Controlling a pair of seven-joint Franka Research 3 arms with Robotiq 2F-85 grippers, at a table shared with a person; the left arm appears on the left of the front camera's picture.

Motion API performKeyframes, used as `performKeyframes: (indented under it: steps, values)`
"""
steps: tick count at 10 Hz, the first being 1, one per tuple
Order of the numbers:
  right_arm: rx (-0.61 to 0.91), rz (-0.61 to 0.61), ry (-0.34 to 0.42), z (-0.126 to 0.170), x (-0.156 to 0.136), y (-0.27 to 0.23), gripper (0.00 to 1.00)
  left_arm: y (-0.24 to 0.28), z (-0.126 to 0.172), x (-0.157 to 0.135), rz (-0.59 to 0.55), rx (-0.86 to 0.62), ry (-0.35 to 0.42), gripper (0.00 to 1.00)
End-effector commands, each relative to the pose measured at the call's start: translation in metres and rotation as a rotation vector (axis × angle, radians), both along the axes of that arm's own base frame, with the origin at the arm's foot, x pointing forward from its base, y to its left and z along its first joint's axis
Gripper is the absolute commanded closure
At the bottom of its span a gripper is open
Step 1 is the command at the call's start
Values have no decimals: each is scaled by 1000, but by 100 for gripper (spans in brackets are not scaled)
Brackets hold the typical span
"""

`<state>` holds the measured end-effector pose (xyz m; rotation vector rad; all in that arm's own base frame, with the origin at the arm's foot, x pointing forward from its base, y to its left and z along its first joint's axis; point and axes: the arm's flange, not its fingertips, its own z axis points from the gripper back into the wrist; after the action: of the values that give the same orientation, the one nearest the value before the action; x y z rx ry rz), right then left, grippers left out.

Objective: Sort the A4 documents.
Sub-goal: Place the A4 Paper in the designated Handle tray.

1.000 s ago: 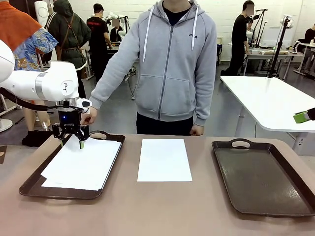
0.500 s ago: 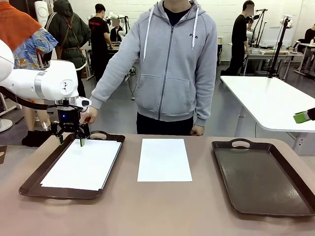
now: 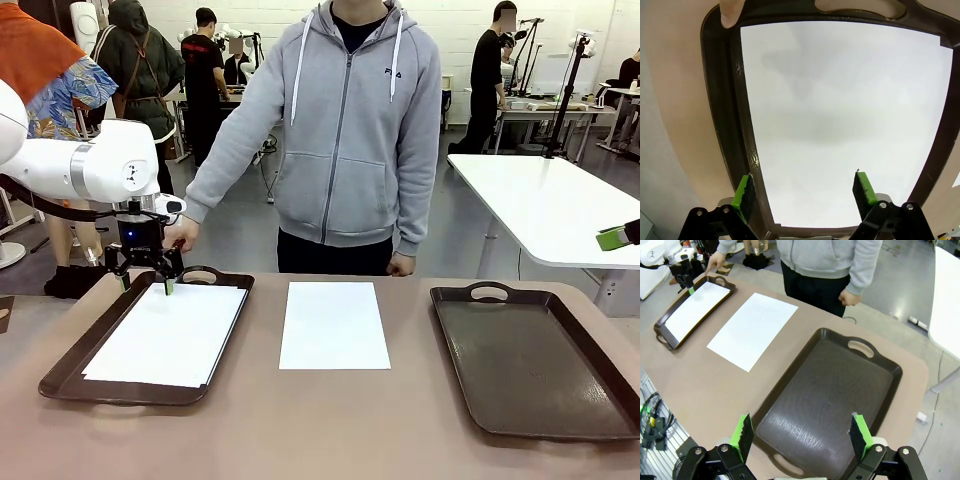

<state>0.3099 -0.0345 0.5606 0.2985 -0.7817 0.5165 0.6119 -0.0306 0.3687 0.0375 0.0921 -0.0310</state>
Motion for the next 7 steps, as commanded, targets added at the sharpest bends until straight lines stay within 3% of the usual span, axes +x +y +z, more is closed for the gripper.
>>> performKeyframes:
  steps: [1, 3, 4, 5, 7]
  values:
    - [12, 10, 3, -2, 1, 0, 0, 1, 2, -6, 10, -24, -24, 0]
    - [12, 10, 3, -2, 1, 0, 0, -1, 4, -12, 22, -53, -35, 0]
    - [12, 10, 3, -2, 1, 0, 0, -3, 4, -18, 28, -177, -30, 0]
    - [12, 10, 3, -2, 1, 0, 0, -1, 3, -2, 9, -16, -10, 0]
    - [12, 10, 3, -2, 1, 0, 0, -1, 3, -2, 9, -16, -10, 0]
